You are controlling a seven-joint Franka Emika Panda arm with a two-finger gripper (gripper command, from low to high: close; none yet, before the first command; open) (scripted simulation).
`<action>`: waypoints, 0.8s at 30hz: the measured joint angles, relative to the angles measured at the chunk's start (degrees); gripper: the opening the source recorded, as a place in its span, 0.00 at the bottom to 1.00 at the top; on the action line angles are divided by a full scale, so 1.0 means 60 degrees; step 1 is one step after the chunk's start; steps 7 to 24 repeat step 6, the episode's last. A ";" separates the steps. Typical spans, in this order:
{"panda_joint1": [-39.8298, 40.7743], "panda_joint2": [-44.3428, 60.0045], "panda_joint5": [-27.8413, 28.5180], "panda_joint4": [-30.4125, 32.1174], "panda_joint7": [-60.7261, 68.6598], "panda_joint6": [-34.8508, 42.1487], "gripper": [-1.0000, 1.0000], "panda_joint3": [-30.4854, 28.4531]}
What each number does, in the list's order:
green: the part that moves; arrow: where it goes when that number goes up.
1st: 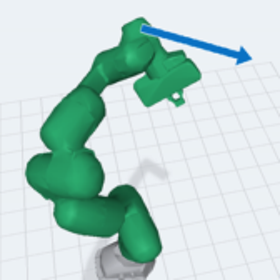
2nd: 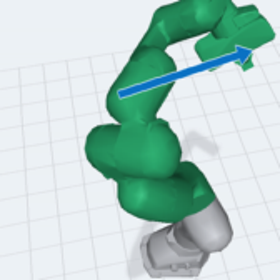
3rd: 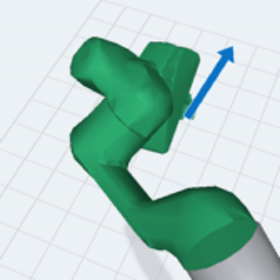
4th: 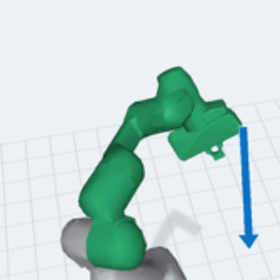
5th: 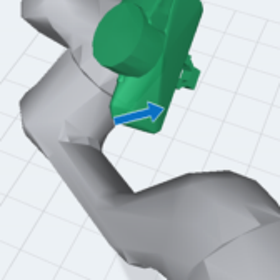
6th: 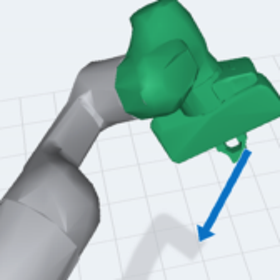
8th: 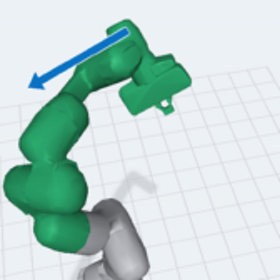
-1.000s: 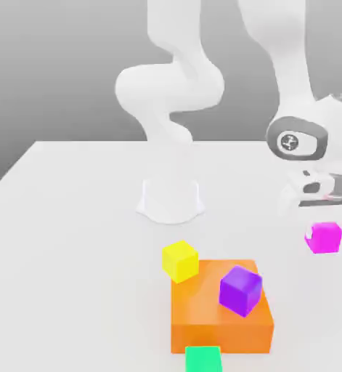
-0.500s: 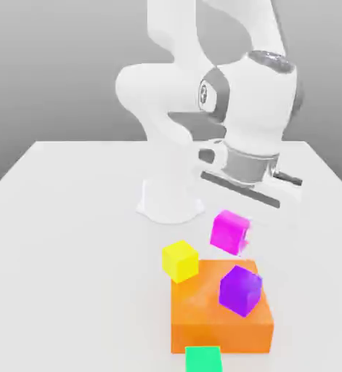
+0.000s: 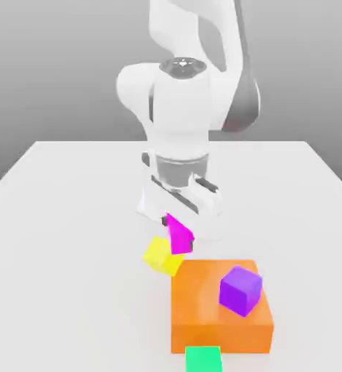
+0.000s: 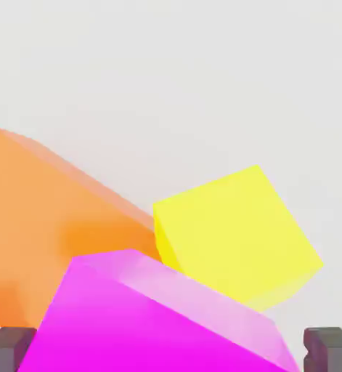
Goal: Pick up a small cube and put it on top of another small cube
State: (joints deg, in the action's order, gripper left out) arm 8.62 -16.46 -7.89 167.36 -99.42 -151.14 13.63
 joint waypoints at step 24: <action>-0.0083 -0.1541 -0.0074 -0.0341 0.0094 0.1878 1.00 -0.0162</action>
